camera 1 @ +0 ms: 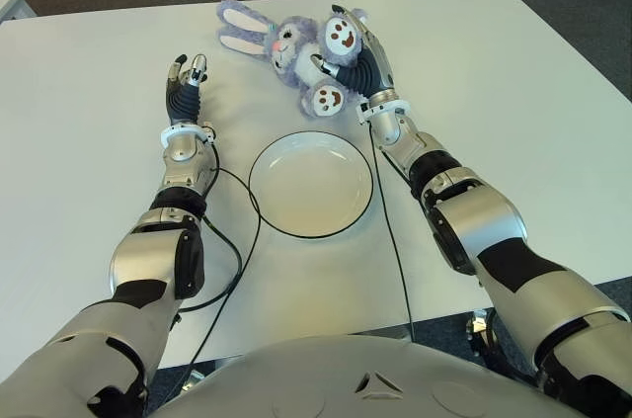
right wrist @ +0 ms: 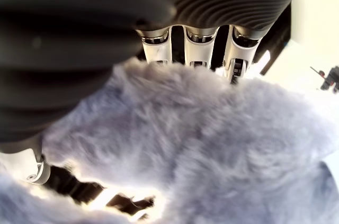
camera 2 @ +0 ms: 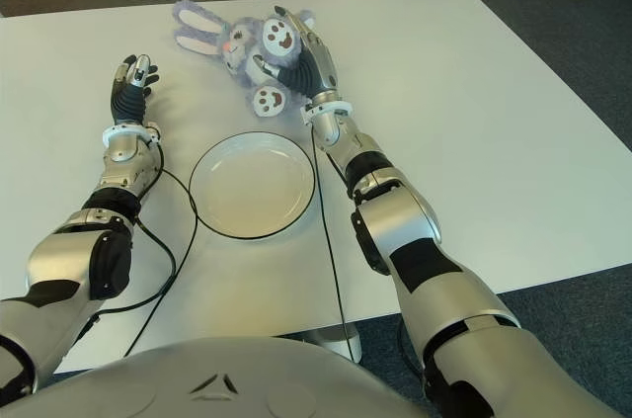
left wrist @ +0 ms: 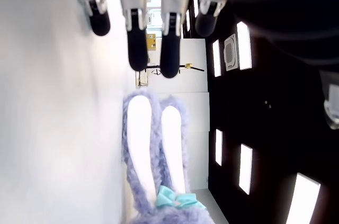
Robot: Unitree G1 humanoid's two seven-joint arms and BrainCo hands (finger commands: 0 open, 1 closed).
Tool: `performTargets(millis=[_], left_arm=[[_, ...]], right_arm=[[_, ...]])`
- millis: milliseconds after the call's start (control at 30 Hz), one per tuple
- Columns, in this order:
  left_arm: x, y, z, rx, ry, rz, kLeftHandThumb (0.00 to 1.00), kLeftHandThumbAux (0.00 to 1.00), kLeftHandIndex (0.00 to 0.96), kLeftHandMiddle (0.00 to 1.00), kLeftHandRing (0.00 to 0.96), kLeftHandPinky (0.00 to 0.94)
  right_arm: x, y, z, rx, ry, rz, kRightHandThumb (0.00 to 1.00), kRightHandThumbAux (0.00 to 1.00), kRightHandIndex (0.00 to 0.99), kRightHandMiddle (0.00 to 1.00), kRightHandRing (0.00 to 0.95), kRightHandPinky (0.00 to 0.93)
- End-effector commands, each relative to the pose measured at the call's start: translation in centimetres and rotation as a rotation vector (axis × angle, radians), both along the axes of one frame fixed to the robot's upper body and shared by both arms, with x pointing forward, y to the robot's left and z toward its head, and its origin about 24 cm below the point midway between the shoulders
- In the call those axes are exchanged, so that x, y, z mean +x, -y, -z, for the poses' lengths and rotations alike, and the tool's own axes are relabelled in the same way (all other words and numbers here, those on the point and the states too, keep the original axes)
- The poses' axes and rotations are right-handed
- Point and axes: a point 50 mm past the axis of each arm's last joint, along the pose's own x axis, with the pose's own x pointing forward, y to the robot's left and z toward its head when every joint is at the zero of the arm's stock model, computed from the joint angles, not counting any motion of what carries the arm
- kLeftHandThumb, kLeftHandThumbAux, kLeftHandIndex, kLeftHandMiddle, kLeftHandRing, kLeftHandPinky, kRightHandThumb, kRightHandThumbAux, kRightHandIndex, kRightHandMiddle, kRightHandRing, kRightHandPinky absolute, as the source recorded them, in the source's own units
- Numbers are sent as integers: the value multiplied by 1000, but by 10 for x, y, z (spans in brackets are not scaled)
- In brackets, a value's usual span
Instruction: Put the doll into the plate.
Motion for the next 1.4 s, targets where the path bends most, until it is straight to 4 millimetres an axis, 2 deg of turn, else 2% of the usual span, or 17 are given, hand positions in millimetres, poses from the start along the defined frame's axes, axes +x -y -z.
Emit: performTargets(millis=[33,467,867,1067,1100,1200,1267,1400], left_arm=[[-30,7,50,-50,-203,-13,0,374,101,264,222,31],[-31,7,51,-48,-205,-13,0,373,98,257,217,39],[-31,6,50,-47,-199,-5,0,374,97,260,217,33],[-31,6,51,-46,-199,-6,0,370,102,267,224,27],[-32,6,51,-46,-200,-6,0,369,101,267,223,27],[-32,6,51,-45,-201,-8,0,369,99,266,222,27],[-32,6,51,-44,-202,-9,0,371,98,264,220,32],[-32,6,51,-44,-205,-9,0,374,99,261,219,42]], right_arm=[[-1,0,11,-32,-56,16,290,447,61,174,212,254],[-1,1,17,-56,-99,28,292,443,82,179,191,214],[0,2,22,-65,-140,40,360,456,133,197,198,229],[-1,2,23,-49,-150,44,425,470,179,242,242,300],[-1,2,24,-46,-150,45,435,478,199,263,272,354],[-1,2,24,-19,-155,42,446,488,221,288,307,408],[-2,2,24,12,-162,37,493,509,271,340,367,446],[-2,3,23,40,-169,36,541,522,312,370,399,472]])
